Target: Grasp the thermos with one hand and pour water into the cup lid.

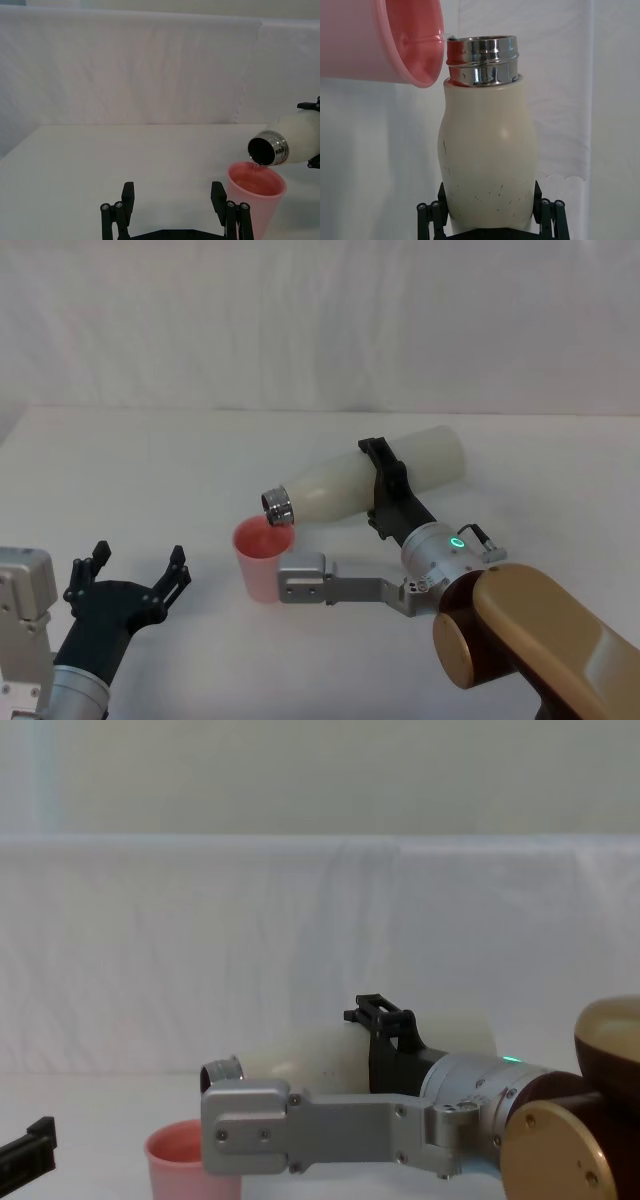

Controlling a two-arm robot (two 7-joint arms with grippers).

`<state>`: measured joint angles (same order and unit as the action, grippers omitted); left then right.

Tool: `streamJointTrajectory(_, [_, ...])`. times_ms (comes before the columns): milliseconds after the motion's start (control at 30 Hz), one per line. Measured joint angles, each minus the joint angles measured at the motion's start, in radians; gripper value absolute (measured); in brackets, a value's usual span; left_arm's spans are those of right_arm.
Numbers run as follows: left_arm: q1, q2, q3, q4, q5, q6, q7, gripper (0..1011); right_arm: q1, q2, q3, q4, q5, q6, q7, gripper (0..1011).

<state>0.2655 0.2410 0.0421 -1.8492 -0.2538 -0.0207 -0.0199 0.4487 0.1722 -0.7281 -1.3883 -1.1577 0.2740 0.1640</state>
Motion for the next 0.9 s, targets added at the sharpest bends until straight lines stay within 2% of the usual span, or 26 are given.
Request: streamJointTrajectory(900, [0.000, 0.000, 0.000, 0.000, 0.000, 0.000, 0.000, 1001, 0.005, -0.003, -0.002, 0.006, -0.002, 0.000, -0.002, 953])
